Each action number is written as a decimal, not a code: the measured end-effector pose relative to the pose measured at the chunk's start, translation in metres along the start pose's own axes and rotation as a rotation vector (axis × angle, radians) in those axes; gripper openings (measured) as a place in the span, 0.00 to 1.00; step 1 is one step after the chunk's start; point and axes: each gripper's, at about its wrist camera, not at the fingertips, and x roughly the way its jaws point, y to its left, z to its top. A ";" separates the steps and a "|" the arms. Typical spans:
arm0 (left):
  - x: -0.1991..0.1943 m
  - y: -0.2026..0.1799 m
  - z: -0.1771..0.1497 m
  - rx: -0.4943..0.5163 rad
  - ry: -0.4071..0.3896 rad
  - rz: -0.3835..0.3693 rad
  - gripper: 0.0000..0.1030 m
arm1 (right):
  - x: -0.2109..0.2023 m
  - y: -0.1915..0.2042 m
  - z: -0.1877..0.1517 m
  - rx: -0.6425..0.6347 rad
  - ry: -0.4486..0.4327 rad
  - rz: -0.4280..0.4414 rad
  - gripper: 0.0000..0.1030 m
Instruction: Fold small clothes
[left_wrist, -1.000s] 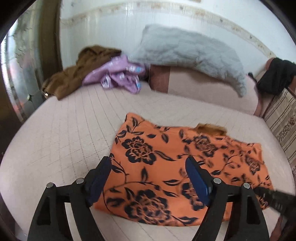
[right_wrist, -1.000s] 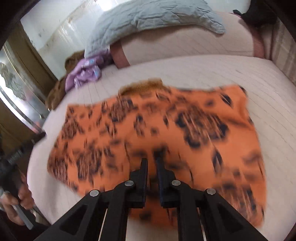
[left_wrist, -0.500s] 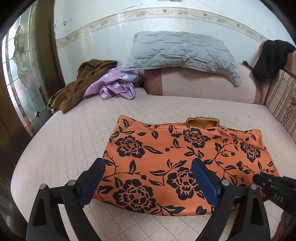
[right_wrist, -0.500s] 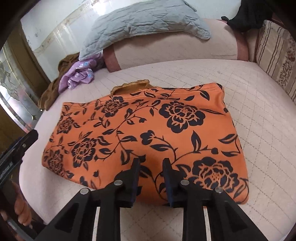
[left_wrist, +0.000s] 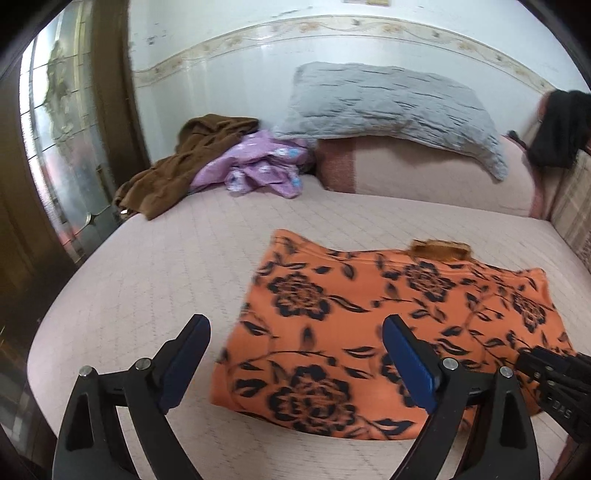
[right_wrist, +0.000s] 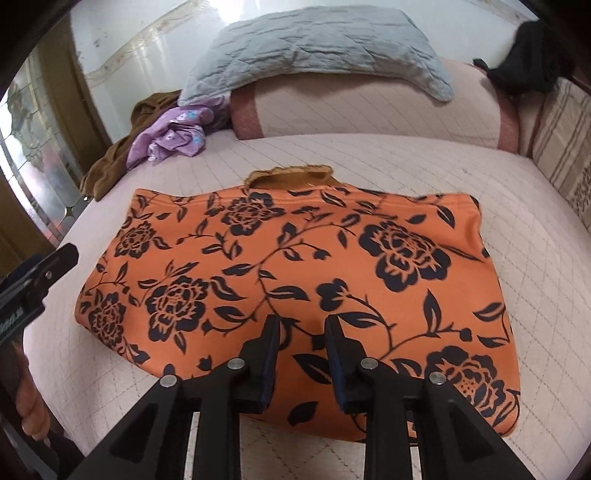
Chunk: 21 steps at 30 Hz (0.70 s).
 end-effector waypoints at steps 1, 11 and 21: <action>0.001 0.007 0.001 -0.013 -0.001 0.015 0.92 | 0.000 0.001 0.000 -0.003 -0.001 0.005 0.27; 0.003 0.073 0.006 -0.157 -0.023 0.130 0.91 | 0.002 0.002 -0.001 0.008 0.004 0.028 0.27; -0.008 0.108 0.007 -0.242 -0.084 0.225 0.92 | 0.005 0.006 -0.002 -0.001 0.014 0.030 0.27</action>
